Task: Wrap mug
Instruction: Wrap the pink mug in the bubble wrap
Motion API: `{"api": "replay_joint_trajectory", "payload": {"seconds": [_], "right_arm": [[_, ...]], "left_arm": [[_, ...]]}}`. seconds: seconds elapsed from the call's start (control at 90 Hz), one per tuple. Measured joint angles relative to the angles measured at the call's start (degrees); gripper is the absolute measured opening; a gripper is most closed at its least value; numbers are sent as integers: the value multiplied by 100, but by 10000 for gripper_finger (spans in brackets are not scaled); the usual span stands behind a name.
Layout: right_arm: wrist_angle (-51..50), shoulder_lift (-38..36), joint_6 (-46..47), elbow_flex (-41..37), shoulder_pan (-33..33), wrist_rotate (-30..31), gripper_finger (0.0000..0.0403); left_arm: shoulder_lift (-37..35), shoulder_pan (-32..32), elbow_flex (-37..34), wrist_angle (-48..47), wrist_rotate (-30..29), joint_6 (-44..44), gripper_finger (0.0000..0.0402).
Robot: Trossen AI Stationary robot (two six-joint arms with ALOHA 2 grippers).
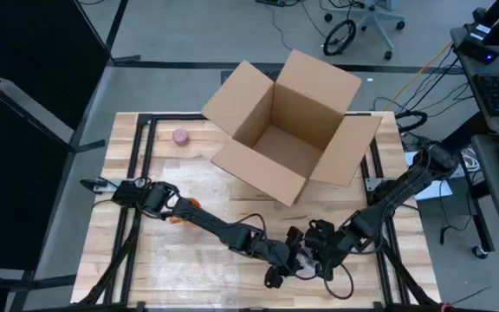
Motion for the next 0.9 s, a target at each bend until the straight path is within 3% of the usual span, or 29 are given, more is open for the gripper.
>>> {"api": "replay_joint_trajectory", "payload": {"seconds": [0.267,0.433,0.9], "right_arm": [[21,-281,60,-77,-5,-43,9],[102,-658,43,-112,-8,-338,56],[-8,-1269,2,-111,107,-445,165]], "left_arm": [[-2,25,1,20,-17,-122,193],[-2,31,1,-33,-8,-174,193],[-2,32,-2,-8,-7,-193,193]]}}
